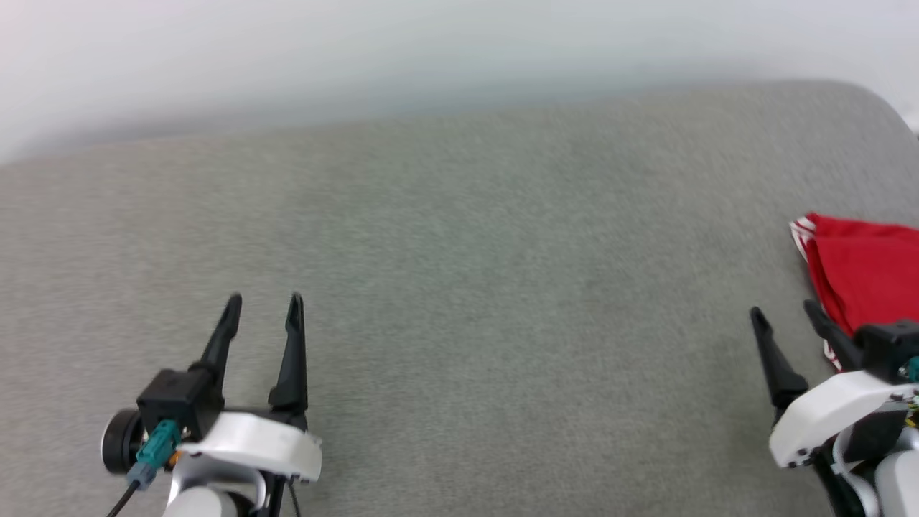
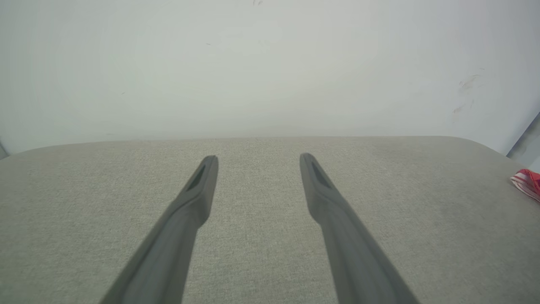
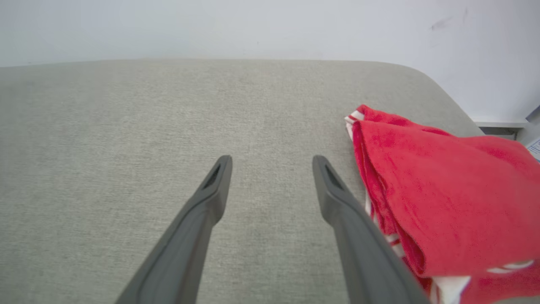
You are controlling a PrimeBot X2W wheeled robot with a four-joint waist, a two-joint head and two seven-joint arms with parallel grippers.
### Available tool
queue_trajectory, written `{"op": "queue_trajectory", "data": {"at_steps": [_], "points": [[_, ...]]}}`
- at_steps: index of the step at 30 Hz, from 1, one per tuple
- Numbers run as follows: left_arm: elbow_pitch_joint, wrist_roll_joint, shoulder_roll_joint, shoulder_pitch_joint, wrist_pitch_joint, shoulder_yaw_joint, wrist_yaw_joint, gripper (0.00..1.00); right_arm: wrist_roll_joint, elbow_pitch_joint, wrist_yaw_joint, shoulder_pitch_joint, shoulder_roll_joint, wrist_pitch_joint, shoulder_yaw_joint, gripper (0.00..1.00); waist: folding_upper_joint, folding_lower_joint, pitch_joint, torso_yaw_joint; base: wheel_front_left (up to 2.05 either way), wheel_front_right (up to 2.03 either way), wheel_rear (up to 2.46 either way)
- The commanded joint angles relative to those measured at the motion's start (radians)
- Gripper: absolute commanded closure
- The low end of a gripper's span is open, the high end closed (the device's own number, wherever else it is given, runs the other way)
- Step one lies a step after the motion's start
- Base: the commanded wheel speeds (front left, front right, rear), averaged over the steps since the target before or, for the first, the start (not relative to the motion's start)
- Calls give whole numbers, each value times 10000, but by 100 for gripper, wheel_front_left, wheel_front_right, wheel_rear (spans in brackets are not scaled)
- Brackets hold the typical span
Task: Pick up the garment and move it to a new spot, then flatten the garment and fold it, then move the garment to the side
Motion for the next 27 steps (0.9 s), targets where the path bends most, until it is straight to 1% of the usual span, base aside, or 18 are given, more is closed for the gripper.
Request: {"op": "queue_trajectory", "data": {"at_steps": [1,6,9,13,17,27], "points": [[114,-93,90,277,47,32,-41,0,11,-432,-11,346,230,-195,18,0,0,2,-710,658,0,0,0],[383,-276,151,703,-30,66,-137,0,-161,-1599,-10,1255,897,-525,-200,0,0,2,-1276,1005,0,0,0],[513,-259,205,947,-121,30,-225,0,-251,-2243,-10,1817,1260,-387,-268,0,0,2,-1514,1016,0,0,0],[686,-254,240,1236,-193,-62,-300,0,-528,-3053,-10,2483,1577,-153,-343,0,0,2,-1788,980,0,0,0],[780,-337,121,1415,-282,-89,-288,0,-704,-3689,-10,2893,1721,115,-323,0,0,2,-1914,985,0,0,0],[1012,-342,-106,1239,-412,-70,-352,0,-857,-4179,-10,2999,1785,364,-211,0,0,2,-1917,941,0,0,0]]}}
